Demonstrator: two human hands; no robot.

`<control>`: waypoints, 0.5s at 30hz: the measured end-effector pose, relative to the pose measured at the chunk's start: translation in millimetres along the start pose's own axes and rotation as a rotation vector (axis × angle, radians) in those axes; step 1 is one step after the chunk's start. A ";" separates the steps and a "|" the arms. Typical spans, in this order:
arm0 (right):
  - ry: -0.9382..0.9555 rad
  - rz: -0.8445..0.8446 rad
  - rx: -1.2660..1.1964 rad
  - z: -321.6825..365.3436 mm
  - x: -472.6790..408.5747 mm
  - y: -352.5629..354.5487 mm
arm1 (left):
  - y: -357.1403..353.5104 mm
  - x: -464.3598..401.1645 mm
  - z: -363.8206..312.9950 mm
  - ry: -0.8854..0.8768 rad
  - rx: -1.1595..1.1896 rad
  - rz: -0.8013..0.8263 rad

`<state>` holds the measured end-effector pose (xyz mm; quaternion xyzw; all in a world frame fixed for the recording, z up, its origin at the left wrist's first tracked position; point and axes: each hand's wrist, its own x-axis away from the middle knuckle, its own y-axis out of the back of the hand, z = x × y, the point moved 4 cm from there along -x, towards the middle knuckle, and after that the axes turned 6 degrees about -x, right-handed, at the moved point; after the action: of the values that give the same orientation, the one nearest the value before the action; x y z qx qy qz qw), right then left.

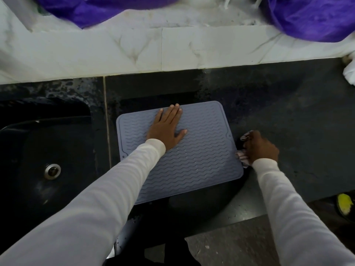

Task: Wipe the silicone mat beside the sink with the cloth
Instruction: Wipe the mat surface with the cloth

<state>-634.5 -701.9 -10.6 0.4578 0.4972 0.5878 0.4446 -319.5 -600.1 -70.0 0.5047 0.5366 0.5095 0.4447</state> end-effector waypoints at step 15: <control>0.489 -0.009 -0.247 179.5 86.1 -44.8 | 2.3 0.6 0.7 -0.023 0.010 0.003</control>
<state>-471.5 -581.0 -31.3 0.2424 0.5162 0.7352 0.3664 -318.6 -599.6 -67.8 0.5135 0.5331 0.5018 0.4476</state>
